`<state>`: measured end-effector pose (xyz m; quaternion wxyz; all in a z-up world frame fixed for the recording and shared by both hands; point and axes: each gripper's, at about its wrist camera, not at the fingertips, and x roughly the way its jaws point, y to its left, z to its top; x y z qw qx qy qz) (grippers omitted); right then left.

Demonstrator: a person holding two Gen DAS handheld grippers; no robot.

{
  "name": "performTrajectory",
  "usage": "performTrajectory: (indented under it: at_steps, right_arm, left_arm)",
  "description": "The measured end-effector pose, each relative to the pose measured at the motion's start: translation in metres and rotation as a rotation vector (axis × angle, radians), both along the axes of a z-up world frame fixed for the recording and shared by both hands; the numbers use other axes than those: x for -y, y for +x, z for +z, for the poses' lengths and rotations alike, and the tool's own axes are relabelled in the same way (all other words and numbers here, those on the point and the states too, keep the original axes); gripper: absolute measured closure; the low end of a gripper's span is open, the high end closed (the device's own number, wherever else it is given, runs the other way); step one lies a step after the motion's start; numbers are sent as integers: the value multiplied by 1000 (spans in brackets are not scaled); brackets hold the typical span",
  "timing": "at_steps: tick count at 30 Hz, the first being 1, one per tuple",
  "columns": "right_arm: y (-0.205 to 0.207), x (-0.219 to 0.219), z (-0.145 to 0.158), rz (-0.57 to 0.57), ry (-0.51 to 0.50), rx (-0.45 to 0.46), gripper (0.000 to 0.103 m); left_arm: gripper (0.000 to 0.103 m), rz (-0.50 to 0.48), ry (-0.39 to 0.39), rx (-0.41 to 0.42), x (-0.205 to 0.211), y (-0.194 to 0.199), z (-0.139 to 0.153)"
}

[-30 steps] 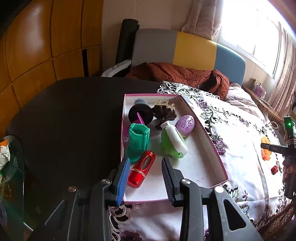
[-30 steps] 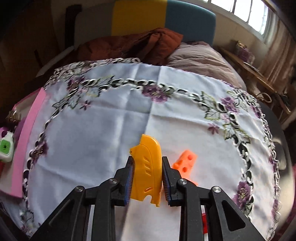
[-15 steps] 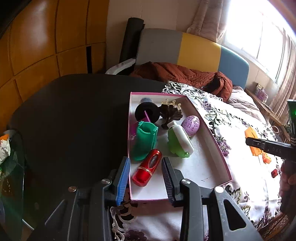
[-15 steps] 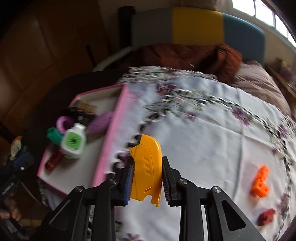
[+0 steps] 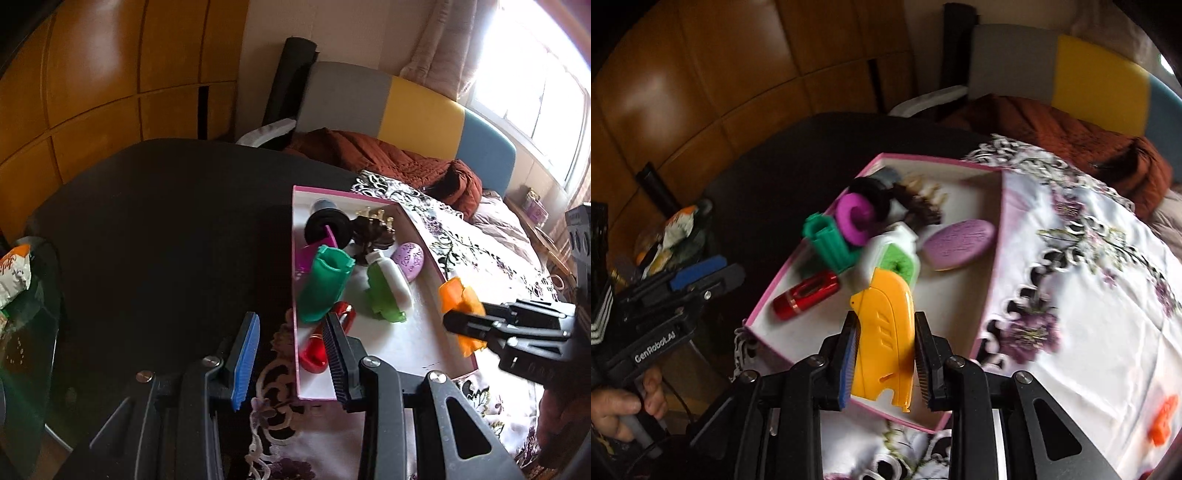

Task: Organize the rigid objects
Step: 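Carry the yellow curved piece into the tray and open the right gripper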

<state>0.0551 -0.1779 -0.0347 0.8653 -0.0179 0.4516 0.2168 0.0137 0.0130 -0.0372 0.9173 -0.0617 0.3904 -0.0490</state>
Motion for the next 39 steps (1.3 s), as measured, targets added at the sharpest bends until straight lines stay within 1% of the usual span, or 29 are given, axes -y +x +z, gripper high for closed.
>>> performTrajectory:
  at_steps: [6,9,12,13,14,17,19,27,29,33,34,39]
  right_arm:
    - [6,-24,-15,82,-26,-42,75]
    - [13,-37,-31,129,-18,-107,75]
    - [21,-45,-49,91,-32,-140,75]
    - [22,-45,-53,77,-21,-146,75]
    - [21,-44,-52,62,4,-131,75]
    - [22,-41,-52,38,42,-149,73]
    - [19,-39,-52,39,49,-152,67]
    - [5,-37,-51,33,32,-128,66]
    - [7,-39,-49,27,27,-117,65]
    - [2,-40,-41,23,8,-65,55]
    - [1,-40,-39,22,7,-54,54]
    - [-6,-37,-27,17,-10,-3,54]
  left_arm:
    - [68,14,-3,-6,-5,0,-2]
    - [68,12,-2,-9,-4,-1,-3]
    - [68,7,2,-13,-2,0,-4]
    - [68,6,2,-14,-2,0,-4]
    - [68,4,4,-14,-2,0,-5]
    - [68,6,10,-19,-2,1,-6]
    - [68,10,8,-21,-3,1,-8]
    - [68,9,14,-33,0,2,-12]
    - [68,7,17,-27,0,2,-10]
    - [68,3,21,-24,1,1,-9]
    - [68,2,22,-24,2,0,-9]
    - [68,-8,28,-21,4,-2,-7]
